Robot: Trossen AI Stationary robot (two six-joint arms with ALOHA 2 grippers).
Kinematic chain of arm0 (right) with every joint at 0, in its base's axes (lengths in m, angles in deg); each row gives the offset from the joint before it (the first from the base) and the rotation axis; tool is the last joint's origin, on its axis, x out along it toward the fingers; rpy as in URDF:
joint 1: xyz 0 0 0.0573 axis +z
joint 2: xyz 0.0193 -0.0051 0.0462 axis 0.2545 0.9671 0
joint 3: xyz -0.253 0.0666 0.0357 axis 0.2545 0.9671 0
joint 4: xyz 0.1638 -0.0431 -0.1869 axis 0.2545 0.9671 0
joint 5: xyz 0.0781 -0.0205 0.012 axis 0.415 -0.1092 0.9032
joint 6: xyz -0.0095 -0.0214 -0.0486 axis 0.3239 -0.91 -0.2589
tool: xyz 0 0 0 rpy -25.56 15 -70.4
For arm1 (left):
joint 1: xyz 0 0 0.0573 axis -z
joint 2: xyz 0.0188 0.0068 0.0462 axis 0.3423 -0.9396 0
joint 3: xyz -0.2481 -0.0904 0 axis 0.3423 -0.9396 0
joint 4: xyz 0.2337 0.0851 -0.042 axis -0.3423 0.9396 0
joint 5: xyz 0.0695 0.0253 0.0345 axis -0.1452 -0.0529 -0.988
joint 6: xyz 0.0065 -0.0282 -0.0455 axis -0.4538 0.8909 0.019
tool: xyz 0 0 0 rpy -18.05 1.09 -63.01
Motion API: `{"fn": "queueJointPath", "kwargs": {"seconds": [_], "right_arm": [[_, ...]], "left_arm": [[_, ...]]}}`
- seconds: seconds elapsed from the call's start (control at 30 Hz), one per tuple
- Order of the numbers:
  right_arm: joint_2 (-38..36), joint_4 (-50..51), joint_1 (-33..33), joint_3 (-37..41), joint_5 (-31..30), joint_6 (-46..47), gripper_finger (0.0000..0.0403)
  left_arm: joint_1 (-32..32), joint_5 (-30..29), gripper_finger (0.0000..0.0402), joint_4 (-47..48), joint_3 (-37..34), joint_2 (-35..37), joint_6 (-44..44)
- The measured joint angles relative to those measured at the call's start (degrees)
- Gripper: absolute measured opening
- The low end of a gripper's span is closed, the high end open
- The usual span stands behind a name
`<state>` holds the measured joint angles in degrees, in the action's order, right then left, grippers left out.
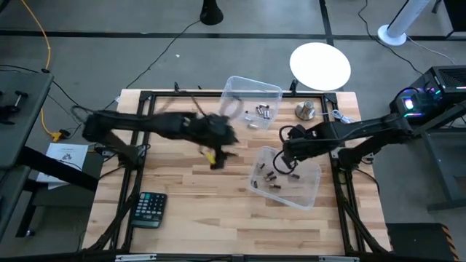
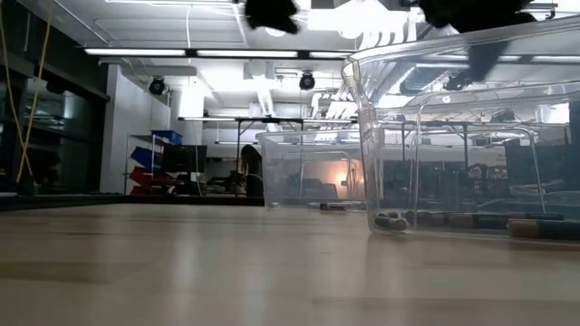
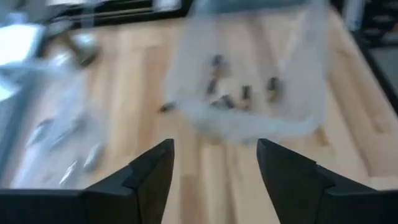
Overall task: Sort batteries
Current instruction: Put the black battery into the bottom transparent bin
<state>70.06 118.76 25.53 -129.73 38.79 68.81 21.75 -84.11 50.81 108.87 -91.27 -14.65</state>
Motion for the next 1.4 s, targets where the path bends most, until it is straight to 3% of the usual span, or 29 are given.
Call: {"fn": "queueJointPath", "kwargs": {"seconds": [0.07,0.33,0.47,0.6,0.73,0.93,1.1,1.27,1.4], "right_arm": [[-0.26,0.63,-0.86,2.89,3.23,-1.79,0.0012],[-4.17,-2.8,1.43,12.82,11.17,1.79,0.0001],[-3.69,-17.13,3.96,16.67,15.69,4.39,0.0],[-0.96,-34.39,4.98,18.93,15.03,6.61,0.0],[3.95,-43.22,3.62,17.84,11.68,4.97,0.0],[6.2,-32.15,-2.31,14.78,-2.85,7.65,0.0],[6.1,-38.45,-9.51,21.81,0.64,4.37,0.0029],[6.12,-53.68,-15.84,30.81,4.2,2.77,0.0106],[6.12,-58.08,-18.47,34.95,4.78,2.87,0.0159]], "left_arm": [[-1.51,-1.59,0.021,-0.52,-5.52,6.51,1.94],[-2.86,-7.85,0.0169,-10.94,-29.43,35.81,19.64],[-0.71,-12.48,0.0156,-11.09,-37.18,46.8,29.45],[1.47,-17.15,0.0147,-10.67,-42.17,54.27,35.36],[2.19,-20.54,0.0141,-10.86,-43.62,57.84,36.73],[2.19,-22.52,0.014,-11.1,-43.6,58.19,36.32],[2.19,-21.27,0.014,-11.01,-43.6,57.81,36.75],[2.19,-20.49,0.014,-11.01,-43.6,57.81,38.01],[2.19,-20.43,0.014,-11.02,-43.6,57.83,39.22]]}}
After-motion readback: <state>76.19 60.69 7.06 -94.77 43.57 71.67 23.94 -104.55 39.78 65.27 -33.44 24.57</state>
